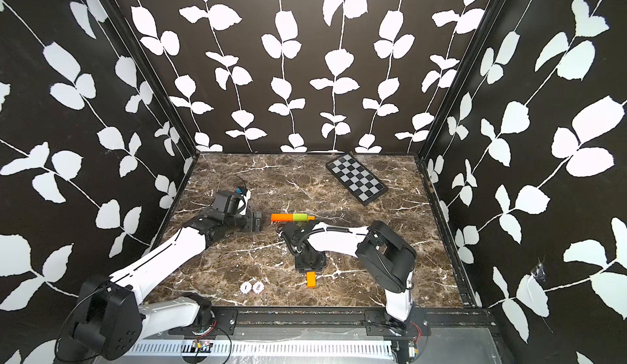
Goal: Assemble the number 7 with building blocks
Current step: Assemble the building block at the center of the board.
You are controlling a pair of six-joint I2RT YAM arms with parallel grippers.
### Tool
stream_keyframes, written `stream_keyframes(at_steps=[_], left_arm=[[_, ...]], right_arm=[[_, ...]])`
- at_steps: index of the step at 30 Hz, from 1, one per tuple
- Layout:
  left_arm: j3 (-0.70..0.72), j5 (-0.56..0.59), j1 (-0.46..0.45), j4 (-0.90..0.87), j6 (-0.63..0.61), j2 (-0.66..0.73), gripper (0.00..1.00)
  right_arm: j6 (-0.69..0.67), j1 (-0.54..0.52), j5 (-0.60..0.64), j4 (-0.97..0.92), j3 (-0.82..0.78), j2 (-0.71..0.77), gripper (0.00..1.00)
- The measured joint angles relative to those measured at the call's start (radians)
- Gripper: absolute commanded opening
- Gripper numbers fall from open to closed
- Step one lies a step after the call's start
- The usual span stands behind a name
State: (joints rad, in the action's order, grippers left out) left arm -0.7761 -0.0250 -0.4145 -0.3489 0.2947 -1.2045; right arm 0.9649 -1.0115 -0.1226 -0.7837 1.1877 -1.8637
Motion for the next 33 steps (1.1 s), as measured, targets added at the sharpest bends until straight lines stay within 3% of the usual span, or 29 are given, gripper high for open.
stream_keyframes(at_steps=[12,33], left_arm=[[0.000,0.000,0.000,-0.001,-0.001,0.012,0.93],[0.014,-0.001,0.000,0.000,-0.011,0.032,0.94]], right_arm=[[0.006,0.000,0.007,-0.007,0.005,-0.005,0.32],[0.027,0.007,0.011,-0.040,0.055,-0.041,0.33]])
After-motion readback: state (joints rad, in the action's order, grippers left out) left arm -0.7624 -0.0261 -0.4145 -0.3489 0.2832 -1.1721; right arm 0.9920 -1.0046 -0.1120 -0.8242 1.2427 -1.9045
